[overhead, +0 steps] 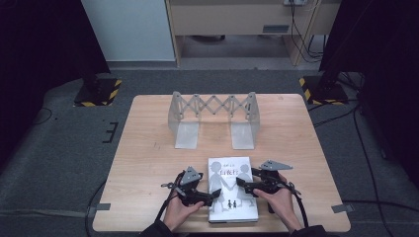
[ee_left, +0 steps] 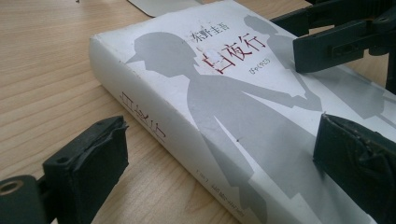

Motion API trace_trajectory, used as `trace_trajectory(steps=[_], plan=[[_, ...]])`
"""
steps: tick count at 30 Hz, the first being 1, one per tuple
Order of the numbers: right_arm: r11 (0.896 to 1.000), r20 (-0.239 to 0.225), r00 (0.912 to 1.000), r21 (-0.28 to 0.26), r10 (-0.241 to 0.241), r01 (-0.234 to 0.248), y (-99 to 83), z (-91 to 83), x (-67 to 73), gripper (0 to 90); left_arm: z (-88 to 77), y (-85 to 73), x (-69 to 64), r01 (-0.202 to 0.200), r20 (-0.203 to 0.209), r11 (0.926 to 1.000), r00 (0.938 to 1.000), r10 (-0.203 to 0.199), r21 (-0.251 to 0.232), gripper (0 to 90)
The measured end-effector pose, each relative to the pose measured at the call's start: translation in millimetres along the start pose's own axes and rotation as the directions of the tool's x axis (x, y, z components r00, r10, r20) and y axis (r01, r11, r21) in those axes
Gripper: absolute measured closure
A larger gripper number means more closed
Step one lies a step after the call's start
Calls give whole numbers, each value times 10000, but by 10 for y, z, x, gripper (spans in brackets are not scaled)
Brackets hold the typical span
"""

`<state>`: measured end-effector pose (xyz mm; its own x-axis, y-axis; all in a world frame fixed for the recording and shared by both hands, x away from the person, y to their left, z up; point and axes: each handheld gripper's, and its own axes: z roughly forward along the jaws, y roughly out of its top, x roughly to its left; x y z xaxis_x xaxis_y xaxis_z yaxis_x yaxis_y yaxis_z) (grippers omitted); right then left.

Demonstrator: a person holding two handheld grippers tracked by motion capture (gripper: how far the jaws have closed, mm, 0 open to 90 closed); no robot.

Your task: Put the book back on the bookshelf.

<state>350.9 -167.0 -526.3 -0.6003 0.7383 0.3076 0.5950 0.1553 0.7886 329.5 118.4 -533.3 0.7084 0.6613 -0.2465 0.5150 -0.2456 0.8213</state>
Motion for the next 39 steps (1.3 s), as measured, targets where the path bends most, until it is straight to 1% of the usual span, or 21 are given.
trace_trajectory(steps=[4, 8, 11, 13, 17, 20, 22, 24, 25, 26, 27, 29, 30, 32, 33, 34, 37, 39], plan=[[10000, 5, 10000, -16, -35, 35, -4, 2, 0, 218, 20, 3, 11, 291, 135, 9995, 9995, -292, 97, 25], [9999, 32, 10000, -95, -37, 38, -9, 14, 1, 214, 26, 6, 21, 385, 221, 9991, 9990, -389, 158, 27], [9999, 8, 10000, -144, -43, 43, -13, 18, -2, 213, 29, 4, 34, 580, 309, 9981, 9978, -587, 215, 28], [9999, 4, 10000, -160, -25, 25, -14, 20, -1, 213, 29, 3, 34, 588, 313, 9980, 9977, -595, 213, 29], [9998, 9, 10000, -192, -55, 56, -15, 19, 0, 213, 21, 1, 17, 474, 194, 9988, 9987, -477, 148, 28], [9997, 8, 10000, -212, -88, 88, -15, 17, 0, 214, 19, -3, 14, 550, 161, 9984, 9983, -552, 137, 28], [9997, -1, 9999, -211, -103, 103, -13, 15, 2, 214, 19, -6, 19, 671, 174, 9976, 9976, -673, 156, 19], [9997, -3, 9999, -218, -104, 104, -7, 10, 5, 216, 10, -18, 26, 973, 181, 9951, 9951, -976, 159, 18], [9997, -14, 9999, -214, -138, 137, -4, 5, 6, 217, 3, -22, 32, 1036, 214, 9945, 9944, -1039, 152, 21], [9995, -6, 9998, -227, -196, 196, 1, 0, 6, 222, -10, -23, 39, 992, 255, 9950, 9947, -994, 116, 30], [9994, 12, 9998, -263, -222, 222, 6, -6, 9, 225, -30, -20, 40, 878, 193, 9961, 9959, -878, 32, 46], [9990, 13, 9997, -366, -250, 251, 18, -21, 16, 235, -82, -2, 43, 404, -76, 9990, 9991, -406, -173, 103], [9985, 30, 9995, -433, -328, 329, 24, -29, 16, 239, -95, 2, 45, 320, -158, 9992, 9994, -324, -233, 140], [9983, 4, 9996, -507, -272, 271, 36, -38, 24, 239, -126, 7, 53, 291, -265, 9993, 9992, -298, -256, 165], [9979, -31, 9995, -569, -323, 321, 45, -45, 25, 239, -139, 6, 55, 298, -285, 9989, 9991, -308, -365, 184], [9975, -62, 9994, -622, -327, 323, 55, -48, 26, 239, -151, 6, 58, 268, -275, 9987, 9992, -280, -430, 192], [9976, -94, 9995, -624, -308, 301, 85, -62, 34, 239, -177, 7, 69, 375, -165, 9985, 9991, -382, -409, 199], [9972, -160, 9997, -718, -205, 193, 101, -70, 34, 239, -187, 3, 74, 322, -159, 9987, 9993, -329, -391, 214]])
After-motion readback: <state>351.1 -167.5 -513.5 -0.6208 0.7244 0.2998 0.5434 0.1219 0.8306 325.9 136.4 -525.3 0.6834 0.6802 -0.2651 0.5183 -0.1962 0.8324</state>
